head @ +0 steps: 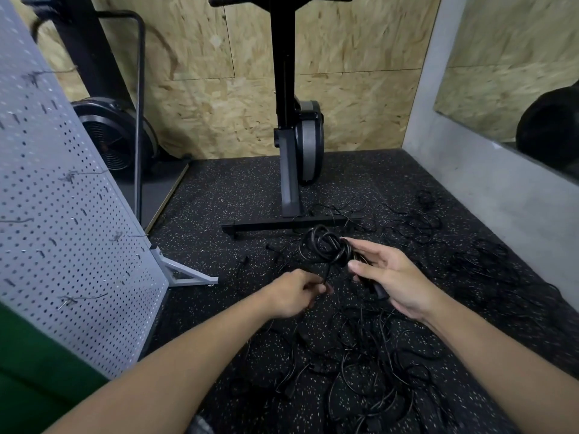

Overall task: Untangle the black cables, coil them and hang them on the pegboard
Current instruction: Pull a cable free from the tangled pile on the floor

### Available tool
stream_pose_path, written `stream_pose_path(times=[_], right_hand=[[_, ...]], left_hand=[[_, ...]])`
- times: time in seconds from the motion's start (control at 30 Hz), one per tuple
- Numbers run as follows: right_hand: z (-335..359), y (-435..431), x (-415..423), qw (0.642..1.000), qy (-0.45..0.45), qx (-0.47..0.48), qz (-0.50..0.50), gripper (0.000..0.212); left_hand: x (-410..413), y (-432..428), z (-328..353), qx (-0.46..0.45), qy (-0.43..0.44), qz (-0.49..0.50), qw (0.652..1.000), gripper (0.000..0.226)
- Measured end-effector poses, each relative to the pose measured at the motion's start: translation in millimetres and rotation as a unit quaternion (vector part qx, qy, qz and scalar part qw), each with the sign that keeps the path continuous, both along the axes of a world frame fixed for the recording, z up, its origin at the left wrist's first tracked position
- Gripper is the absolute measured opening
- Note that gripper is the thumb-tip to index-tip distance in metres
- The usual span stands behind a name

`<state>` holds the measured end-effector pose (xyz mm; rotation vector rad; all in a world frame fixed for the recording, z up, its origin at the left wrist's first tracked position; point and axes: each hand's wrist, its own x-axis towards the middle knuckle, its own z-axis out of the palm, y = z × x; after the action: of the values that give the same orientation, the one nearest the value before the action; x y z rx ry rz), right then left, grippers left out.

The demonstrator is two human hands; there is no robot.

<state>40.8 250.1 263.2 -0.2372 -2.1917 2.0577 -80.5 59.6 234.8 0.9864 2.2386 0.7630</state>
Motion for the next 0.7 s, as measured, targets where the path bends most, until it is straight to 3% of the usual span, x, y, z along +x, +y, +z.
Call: stream_pose_path(times=[0.07,0.17,0.27,0.4,0.57,0.7], right_hand=[[-5.0,-0.7,-5.1,0.997,0.01,0.04,-0.072,0.048],[-14.2,8.0,-9.0,0.96,-0.008,0.229,-0.158,0.049],[-22.1,14.4,-7.0,0.915,0.009,0.374,-0.151,0.054],[-30.3,17.8,-7.2,0.872,0.005,0.472,-0.132,0.056],[-25.5,9.6,-1.1,0.857,0.019,0.513,0.043,0.045],[-14.7,-3.6,3.1,0.882,0.048,0.459,0.1,0.033]], left_hand=[[10.5,8.4,5.4,-0.012,0.067,-0.02,0.997,0.029],[21.9,18.1,18.7,0.011,0.137,-0.044,0.99,0.031],[21.7,18.0,28.8,0.006,0.213,-0.089,0.973,0.025],[21.8,15.7,36.3,0.047,0.295,-0.12,0.947,0.019],[9.9,6.4,45.6,0.196,0.277,-0.046,0.94,0.016],[0.9,0.6,50.0,0.216,0.229,0.044,0.948,0.029]])
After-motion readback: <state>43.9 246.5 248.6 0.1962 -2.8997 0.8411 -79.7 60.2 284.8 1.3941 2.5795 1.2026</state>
